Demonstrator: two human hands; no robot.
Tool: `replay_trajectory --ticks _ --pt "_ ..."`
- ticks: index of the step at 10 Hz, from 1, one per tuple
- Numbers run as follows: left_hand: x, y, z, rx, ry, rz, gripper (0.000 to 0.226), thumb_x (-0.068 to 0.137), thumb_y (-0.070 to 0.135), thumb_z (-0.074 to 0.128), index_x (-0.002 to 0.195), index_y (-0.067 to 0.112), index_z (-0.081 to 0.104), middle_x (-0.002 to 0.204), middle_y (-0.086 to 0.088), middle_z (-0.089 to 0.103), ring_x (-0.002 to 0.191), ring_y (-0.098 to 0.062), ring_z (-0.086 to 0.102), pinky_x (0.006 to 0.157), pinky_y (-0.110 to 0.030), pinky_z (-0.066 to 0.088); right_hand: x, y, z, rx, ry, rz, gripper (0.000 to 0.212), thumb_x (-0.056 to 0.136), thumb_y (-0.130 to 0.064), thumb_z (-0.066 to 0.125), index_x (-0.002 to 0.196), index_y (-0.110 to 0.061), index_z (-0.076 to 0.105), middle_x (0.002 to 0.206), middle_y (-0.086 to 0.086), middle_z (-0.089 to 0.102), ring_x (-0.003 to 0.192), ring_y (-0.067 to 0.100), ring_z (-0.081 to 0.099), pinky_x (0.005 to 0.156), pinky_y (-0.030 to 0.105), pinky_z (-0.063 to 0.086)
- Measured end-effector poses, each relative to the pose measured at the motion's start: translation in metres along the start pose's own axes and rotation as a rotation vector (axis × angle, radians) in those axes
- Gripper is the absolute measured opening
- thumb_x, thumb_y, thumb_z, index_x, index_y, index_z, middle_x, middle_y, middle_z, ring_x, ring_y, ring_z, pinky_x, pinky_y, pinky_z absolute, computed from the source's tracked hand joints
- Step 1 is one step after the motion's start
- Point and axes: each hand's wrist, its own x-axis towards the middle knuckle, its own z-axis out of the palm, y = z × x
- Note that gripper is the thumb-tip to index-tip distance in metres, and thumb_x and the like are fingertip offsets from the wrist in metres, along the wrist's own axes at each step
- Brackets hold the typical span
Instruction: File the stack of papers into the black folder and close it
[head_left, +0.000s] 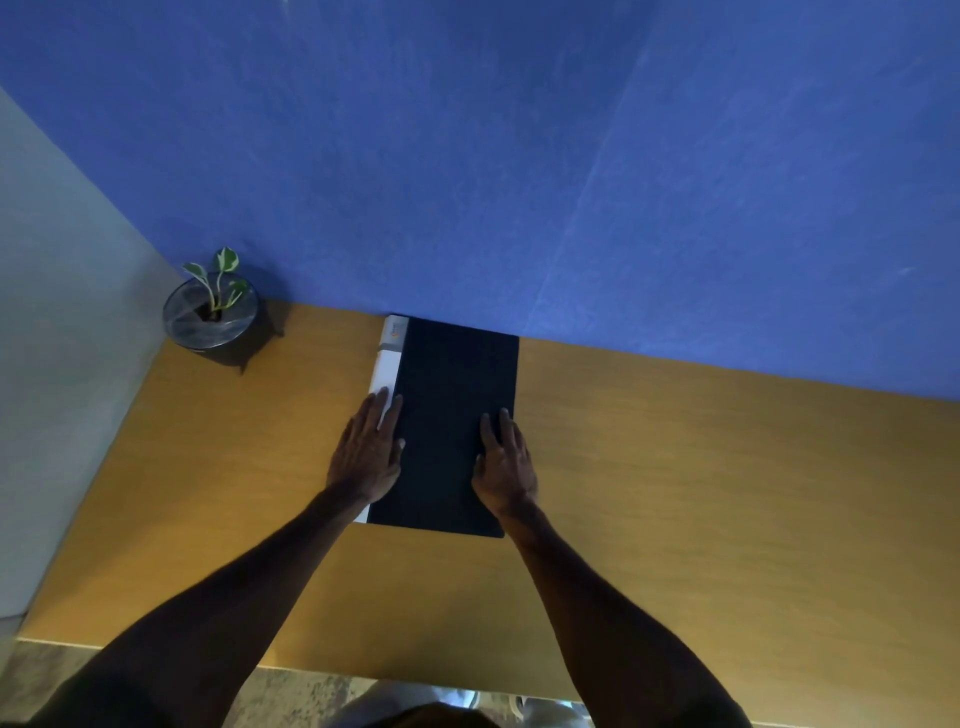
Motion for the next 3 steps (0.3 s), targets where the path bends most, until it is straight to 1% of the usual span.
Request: replay_trajectory --ticks 1,2,3 --pt "0.000 0.001 -0.002 0.045 -0.010 0.002 0.074 0.114 0.031 0.047 0.176 0.018 0.010 0.185 -0.006 0.002 0.174 -0.028 0.007 0.139 -0.047 0.024 0.002 0.002 -0.005 -0.005 -0.041 -0.012 0.072 0.111 -0.024 0.048 0.174 -0.015 0.015 0.181 0.012 0.006 0.168 0.033 0.016 0.136 0.044 0.025" --pt "-0.003 0.010 -0.007 0.068 -0.021 -0.012 0.074 0.115 0.034 0.044 0.176 0.018 0.005 0.185 -0.006 -0.005 0.174 -0.027 0.002 0.141 -0.048 0.019 -0.003 0.005 -0.017 -0.037 -0.043 -0.040 0.073 0.110 -0.027 0.049 0.174 -0.016 0.015 0.181 0.011 0.006 0.168 0.031 0.015 0.137 0.047 0.022" --pt "-0.004 0.028 -0.007 0.100 -0.010 0.005 0.075 0.116 0.035 0.040 0.176 0.018 -0.001 0.185 -0.007 -0.010 0.174 -0.026 -0.003 0.141 -0.048 0.016 -0.009 0.017 -0.024 -0.089 -0.005 -0.062 0.076 0.110 -0.030 0.050 0.174 -0.018 0.011 0.182 0.008 0.003 0.170 0.027 0.009 0.139 0.050 0.012"
